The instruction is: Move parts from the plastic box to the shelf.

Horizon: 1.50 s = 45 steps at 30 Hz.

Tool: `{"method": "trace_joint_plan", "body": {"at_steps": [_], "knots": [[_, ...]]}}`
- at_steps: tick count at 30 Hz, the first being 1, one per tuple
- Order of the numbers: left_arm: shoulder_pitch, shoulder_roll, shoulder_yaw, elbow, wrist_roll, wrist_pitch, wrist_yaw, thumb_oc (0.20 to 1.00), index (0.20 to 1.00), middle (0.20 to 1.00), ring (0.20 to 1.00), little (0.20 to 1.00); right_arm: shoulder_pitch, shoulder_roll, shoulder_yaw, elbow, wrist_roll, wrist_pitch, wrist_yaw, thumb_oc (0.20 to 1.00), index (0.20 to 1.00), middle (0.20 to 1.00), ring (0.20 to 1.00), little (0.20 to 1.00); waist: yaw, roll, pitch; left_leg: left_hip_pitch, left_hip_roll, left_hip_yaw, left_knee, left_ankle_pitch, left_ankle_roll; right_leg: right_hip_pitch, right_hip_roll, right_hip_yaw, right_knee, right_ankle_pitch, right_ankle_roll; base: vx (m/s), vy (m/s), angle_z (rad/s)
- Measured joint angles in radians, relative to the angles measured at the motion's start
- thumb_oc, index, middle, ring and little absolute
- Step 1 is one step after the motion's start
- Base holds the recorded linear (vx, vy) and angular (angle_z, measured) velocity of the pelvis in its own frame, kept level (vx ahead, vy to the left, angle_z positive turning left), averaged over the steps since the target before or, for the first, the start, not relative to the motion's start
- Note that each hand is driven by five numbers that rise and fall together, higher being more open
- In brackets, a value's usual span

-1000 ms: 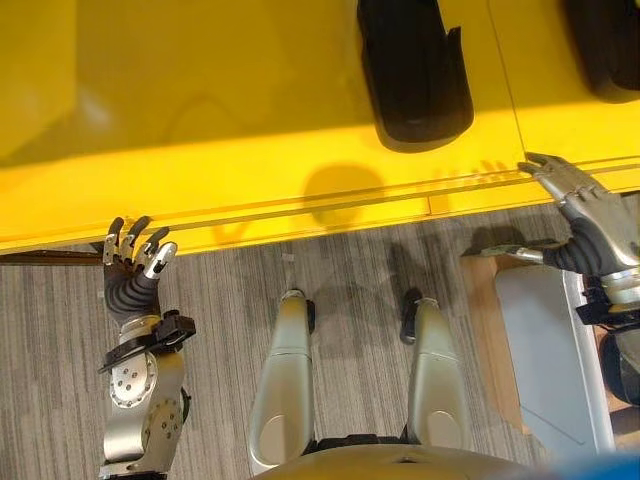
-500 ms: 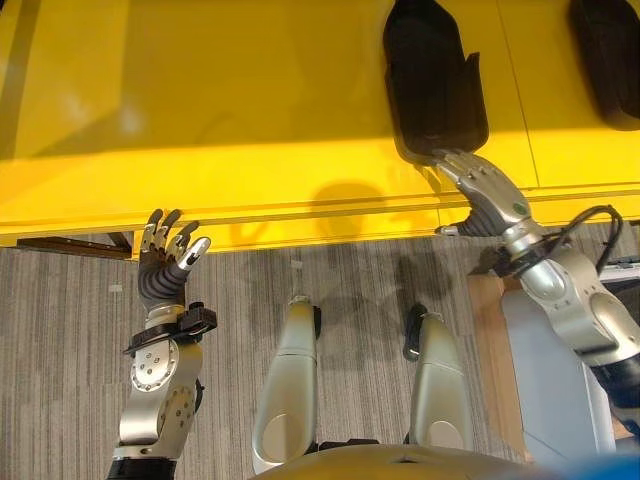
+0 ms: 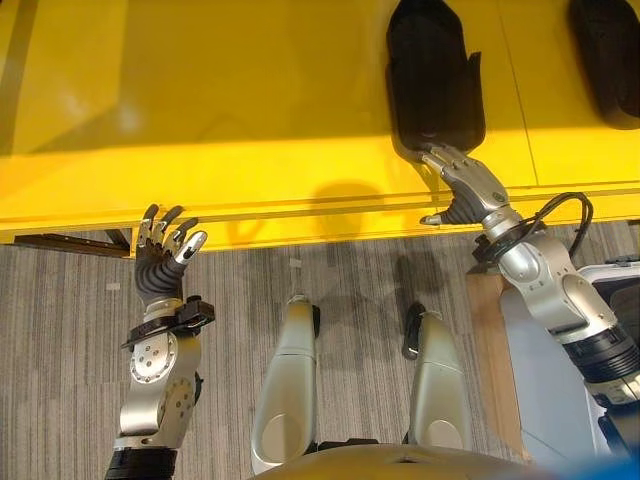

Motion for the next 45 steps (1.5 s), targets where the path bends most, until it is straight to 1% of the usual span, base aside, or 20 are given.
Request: {"method": "trace_joint_plan", "body": {"at_steps": [4,9,10,11,13,14,15,16,19,25,26,27,28,33,38,40,41,43,45], "knots": [[-0.002,0.0,0.006,0.0,0.001,-0.001,0.0,1.0,1.0,1.0,1.0,1.0,0.027,0.022,-0.017,-0.011,0.0,0.0,0.001,1.0,1.0,1.0,1.0,1.0,-0.003,-0.001,0.001,-0.004,0.0,-0.001,0.001,0.0,0.0,-0.003,0.0,0.0,-0.002,0.0,0.0,0.0,0.0,0.0],[-0.007,0.0,0.008,0.0,0.002,0.0,0.0,1.0,1.0,1.0,1.0,1.0,0.037,0.022,-0.022,-0.026,0.0,-0.001,0.002,1.0,1.0,1.0,1.0,1.0,-0.003,-0.001,0.001,-0.01,0.001,-0.002,0.0,-0.003,0.001,-0.009,0.001,0.001,0.0,-0.003,-0.002,0.03,-0.005,0.0],[-0.006,0.0,0.007,0.0,0.002,-0.002,0.0,1.0,1.0,1.0,1.0,1.0,0.044,0.023,-0.023,-0.022,-0.001,-0.003,0.002,1.0,1.0,1.0,1.0,1.0,-0.001,-0.002,0.0,-0.013,-0.003,-0.001,0.003,0.006,-0.008,-0.013,0.002,0.002,0.004,0.006,0.003,0.0,0.0,0.0],[-0.008,0.0,0.009,0.0,0.002,-0.003,0.0,1.0,1.0,1.0,1.0,1.0,0.036,0.023,-0.023,-0.024,-0.002,-0.003,0.001,1.0,1.0,1.0,1.0,1.0,-0.001,-0.004,0.002,-0.015,-0.001,-0.001,0.003,0.0,-0.002,-0.017,0.001,0.001,0.006,0.003,0.004,0.09,-0.015,-0.02],[-0.015,-0.001,0.011,0.001,0.003,-0.002,-0.001,1.0,1.0,1.0,1.0,1.0,0.025,0.021,-0.022,-0.021,-0.032,-0.002,0.002,1.0,1.0,1.0,1.0,1.0,-0.002,-0.006,0.003,-0.012,0.001,-0.003,0.002,-0.006,0.0,-0.015,0.001,0.0,0.01,-0.008,-0.004,-0.07,0.018,0.01],[-0.016,-0.001,0.009,0.003,0.003,0.0,-0.001,1.0,1.0,1.0,1.0,1.0,0.033,0.022,-0.021,-0.018,-0.037,-0.002,0.002,1.0,1.0,1.0,1.0,1.0,-0.002,-0.007,0.004,-0.009,0.0,-0.001,0.002,0.0,-0.004,-0.015,0.001,0.002,0.014,-0.007,-0.008,0.0,0.0,0.0],[-0.016,0.0,0.008,0.004,0.003,-0.001,-0.001,1.0,1.0,1.0,1.0,1.0,0.035,0.025,-0.021,-0.015,-0.037,-0.003,0.001,1.0,1.0,1.0,1.0,1.0,-0.001,-0.009,0.004,-0.009,-0.001,-0.001,0.003,0.001,-0.006,-0.015,0.001,0.001,0.016,-0.005,-0.003,0.0,0.0,0.0],[-0.018,0.0,0.009,0.004,0.005,-0.001,-0.001,1.0,1.0,1.0,1.0,1.0,0.029,0.023,-0.021,-0.014,-0.037,-0.003,0.001,1.0,1.0,1.0,1.0,1.0,-0.002,-0.009,0.005,-0.009,0.0,-0.001,0.002,-0.003,-0.001,-0.017,0.001,0.0,0.016,-0.007,-0.004,0.09,-0.016,-0.02],[-0.021,-0.003,0.007,0.008,0.013,0.002,-0.002,1.0,1.0,1.0,1.0,1.0,0.016,0.021,-0.021,0.01,-0.039,0.004,0.0,1.0,1.0,1.0,1.0,1.0,-0.002,-0.01,0.004,0.0,0.001,-0.002,0.0,-0.007,-0.001,-0.011,0.002,0.001,0.02,-0.015,-0.012,0.03,-0.004,0.0],[-0.023,-0.003,0.007,0.01,0.029,0.002,-0.006,1.0,1.0,1.0,1.0,1.0,0.017,0.011,-0.037,0.019,-0.057,0.018,0.002,1.0,1.0,1.0,1.0,1.0,-0.004,-0.01,0.004,-0.003,0.001,0.001,0.001,-0.005,-0.002,-0.017,0.003,0.003,0.022,-0.013,-0.011,-0.03,0.003,0.0],[-0.023,-0.003,0.007,0.009,0.029,0.001,-0.008,1.0,1.0,1.0,1.0,1.0,0.017,0.01,-0.04,0.02,-0.066,0.021,0.001,1.0,1.0,1.0,1.0,1.0,-0.004,-0.01,0.005,-0.003,0.007,-0.001,0.0,-0.008,-0.002,-0.017,0.002,0.002,0.024,-0.016,-0.01,0.0,0.0,0.0],[-0.023,-0.003,0.006,0.009,0.029,0.001,-0.012,1.0,1.0,1.0,1.0,1.0,0.034,0.004,-0.053,0.021,-0.076,0.022,0.012,1.0,1.0,1.0,1.0,1.0,-0.001,-0.01,0.005,-0.003,0.005,0.0,0.002,0.0,-0.012,-0.019,0.004,0.003,0.029,-0.01,-0.005,-0.08,0.007,0.01],[-0.024,-0.002,0.008,0.008,0.029,0.0,-0.014,1.0,1.0,1.0,1.0,1.0,0.034,-0.002,-0.059,0.021,-0.076,0.027,0.013,1.0,1.0,1.0,1.0,1.0,-0.001,-0.01,0.005,-0.007,0.006,0.0,0.002,-0.003,-0.006,-0.022,0.003,0.002,0.028,-0.013,-0.01,0.0,0.0,0.0],[-0.023,-0.002,0.009,0.008,0.029,0.0,-0.021,1.0,1.0,1.0,1.0,1.0,0.047,-0.035,-0.083,0.028,-0.076,0.033,0.02,1.0,1.0,1.0,1.0,1.0,-0.004,-0.01,0.005,-0.01,0.009,-0.002,0.001,-0.008,-0.006,-0.03,0.004,0.003,0.035,-0.022,-0.014,0.05,-0.017,-0.01],[-0.02,-0.002,0.011,0.008,0.029,-0.001,-0.021,1.0,1.0,1.0,1.0,1.0,0.078,-0.071,-0.106,0.028,-0.077,0.033,0.03,1.0,1.0,1.0,1.0,1.0,-0.003,-0.009,0.006,-0.009,0.01,-0.001,0.0,-0.007,-0.006,-0.032,0.006,0.002,0.041,-0.022,-0.014,0.0,0.0,0.0],[-0.021,-0.002,0.011,0.008,0.03,0.0,-0.022,1.0,1.0,1.0,1.0,1.0,0.088,-0.099,-0.106,0.027,-0.077,0.029,0.04,1.0,1.0,1.0,1.0,1.0,-0.003,-0.009,0.006,-0.009,0.011,-0.002,0.0,-0.007,-0.006,-0.032,0.006,0.002,0.043,-0.022,-0.014,-0.05,-0.001,0.01],[-0.021,-0.001,0.011,0.008,0.031,0.0,-0.023,1.0,1.0,1.0,1.0,1.0,0.098,-0.111,-0.11,0.026,-0.077,0.028,0.046,1.0,1.0,1.0,1.0,1.0,-0.003,-0.009,0.006,-0.011,0.009,-0.002,0.002,0.003,-0.016,-0.033,0.006,0.002,0.044,-0.016,-0.006,0.0,0.0,0.0],[-0.024,0.0,0.017,0.009,0.039,0.005,-0.026,1.0,1.0,1.0,1.0,1.0,0.096,-0.139,-0.103,0.017,-0.077,0.026,0.052,1.0,1.0,1.0,1.0,1.0,-0.004,-0.008,0.008,-0.008,0.01,-0.004,0.0,-0.007,-0.011,-0.031,0.006,0.002,0.043,-0.027,-0.009,0.04,-0.016,0.01],[-0.023,0.001,0.019,0.009,0.04,0.007,-0.03,1.0,1.0,1.0,1.0,1.0,0.1,-0.142,-0.112,0.016,-0.077,0.018,0.064,1.0,1.0,1.0,1.0,1.0,-0.004,-0.009,0.008,-0.007,0.011,-0.004,-0.001,-0.007,-0.011,-0.031,0.008,0.002,0.044,-0.027,-0.01,0.0,0.0,0.0]]}}
